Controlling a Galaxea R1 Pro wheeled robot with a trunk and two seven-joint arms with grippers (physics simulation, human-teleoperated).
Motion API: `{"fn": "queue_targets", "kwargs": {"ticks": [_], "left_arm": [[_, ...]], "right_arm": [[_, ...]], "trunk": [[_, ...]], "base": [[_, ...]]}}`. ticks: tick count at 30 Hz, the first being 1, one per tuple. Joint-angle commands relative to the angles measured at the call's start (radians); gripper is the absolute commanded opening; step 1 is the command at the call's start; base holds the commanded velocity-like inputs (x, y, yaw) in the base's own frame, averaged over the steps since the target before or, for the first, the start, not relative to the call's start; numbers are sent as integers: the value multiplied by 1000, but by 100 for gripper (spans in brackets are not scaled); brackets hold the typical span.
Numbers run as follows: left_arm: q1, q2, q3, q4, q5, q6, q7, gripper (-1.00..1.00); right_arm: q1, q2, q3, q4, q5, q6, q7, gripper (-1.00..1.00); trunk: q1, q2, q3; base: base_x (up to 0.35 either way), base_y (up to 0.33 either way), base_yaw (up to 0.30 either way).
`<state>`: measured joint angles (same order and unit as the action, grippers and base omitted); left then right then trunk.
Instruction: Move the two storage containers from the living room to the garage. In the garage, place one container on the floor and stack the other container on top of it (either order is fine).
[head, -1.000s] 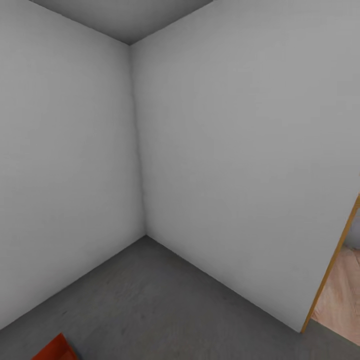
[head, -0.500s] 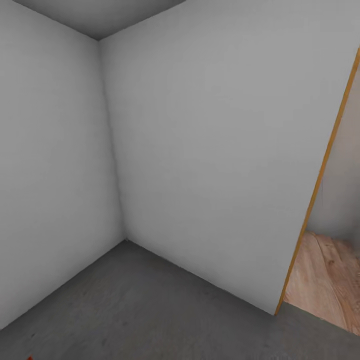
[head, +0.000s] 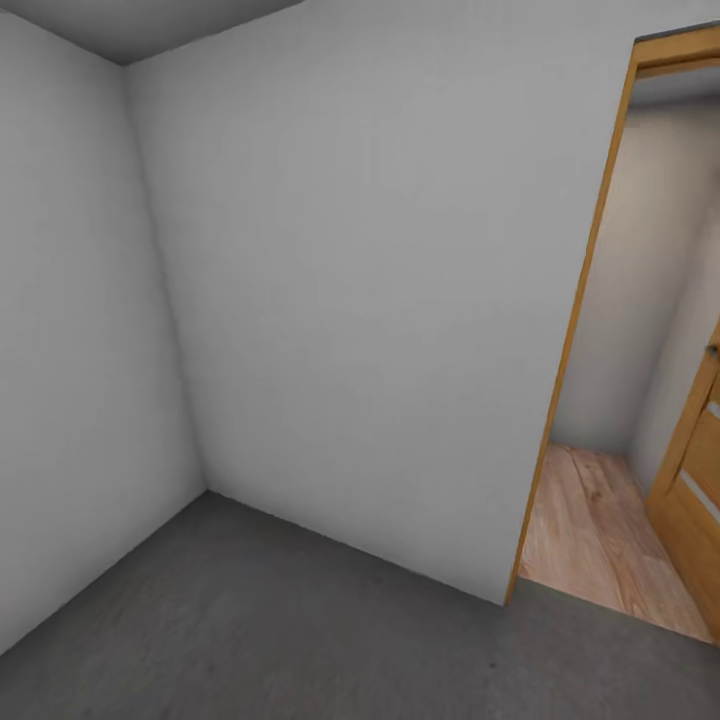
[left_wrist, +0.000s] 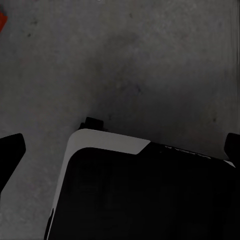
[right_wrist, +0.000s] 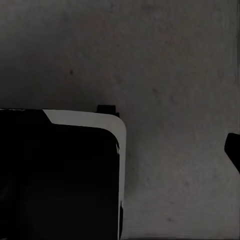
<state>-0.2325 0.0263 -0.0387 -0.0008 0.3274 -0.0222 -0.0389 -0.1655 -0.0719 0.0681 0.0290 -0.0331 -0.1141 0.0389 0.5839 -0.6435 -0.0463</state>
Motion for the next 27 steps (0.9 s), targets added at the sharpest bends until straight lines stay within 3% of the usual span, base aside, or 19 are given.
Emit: {"fn": "queue_targets", "kwargs": {"ticks": [1,27], "left_arm": [[-1,-1,-4,1,9,-2,-4,100],[-1,-6,-4,2,10,-2,-4,100]], "right_arm": [[-2,0,6,3,-4,-6,3,100],[-2,-1,6,3,-4,-6,3,100]], "trunk": [[0,-2,-2],[0,-2,-2]], "base": [[0,0,-298],[0,0,-298]]}}
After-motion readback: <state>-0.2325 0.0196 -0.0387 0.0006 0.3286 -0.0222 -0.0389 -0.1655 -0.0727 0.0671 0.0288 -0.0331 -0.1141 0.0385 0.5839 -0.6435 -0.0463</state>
